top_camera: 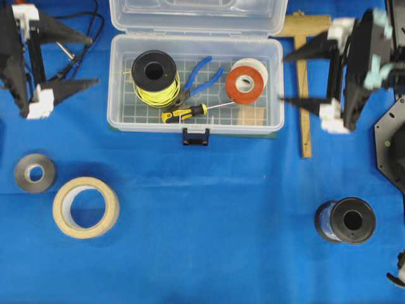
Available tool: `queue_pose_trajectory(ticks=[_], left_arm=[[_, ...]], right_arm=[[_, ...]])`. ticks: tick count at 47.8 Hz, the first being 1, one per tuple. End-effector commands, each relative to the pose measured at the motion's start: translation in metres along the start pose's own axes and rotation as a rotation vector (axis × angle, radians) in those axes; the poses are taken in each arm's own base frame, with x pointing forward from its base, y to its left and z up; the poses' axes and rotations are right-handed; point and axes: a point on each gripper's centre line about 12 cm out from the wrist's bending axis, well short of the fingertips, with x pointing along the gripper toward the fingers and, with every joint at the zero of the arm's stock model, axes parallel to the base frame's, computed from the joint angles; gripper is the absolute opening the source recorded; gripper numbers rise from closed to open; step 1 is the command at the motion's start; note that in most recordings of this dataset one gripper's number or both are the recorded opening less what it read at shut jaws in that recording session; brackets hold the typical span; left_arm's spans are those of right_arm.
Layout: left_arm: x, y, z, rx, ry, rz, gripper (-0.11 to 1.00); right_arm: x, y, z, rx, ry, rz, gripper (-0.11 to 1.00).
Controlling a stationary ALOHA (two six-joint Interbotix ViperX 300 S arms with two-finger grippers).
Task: Open the tool box with both arms.
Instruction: 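Release the lid and pull both grippers back outward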
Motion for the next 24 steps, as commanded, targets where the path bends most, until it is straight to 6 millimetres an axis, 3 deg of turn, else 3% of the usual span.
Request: queue_pose_trajectory(ticks=[1,12,24], left_arm=[[-0.001,-0.012,0.006,0.013,-0.024,-0.045,0.9],[-0.006,-0.018,0.007,0.022,-0.034,-0.071,0.9],[-0.031,-0.022,0.003,0.02,-0.05,-0.095,0.9]], right_arm=[[0.001,0.012,0.002,-0.018,-0.003,0.043,0.81],[-0.001,0.019,-0.001,-0.035,0.024,0.067,0.81],[-0.034,0.018,-0.008,-0.011,0.02,0.073,0.81]])
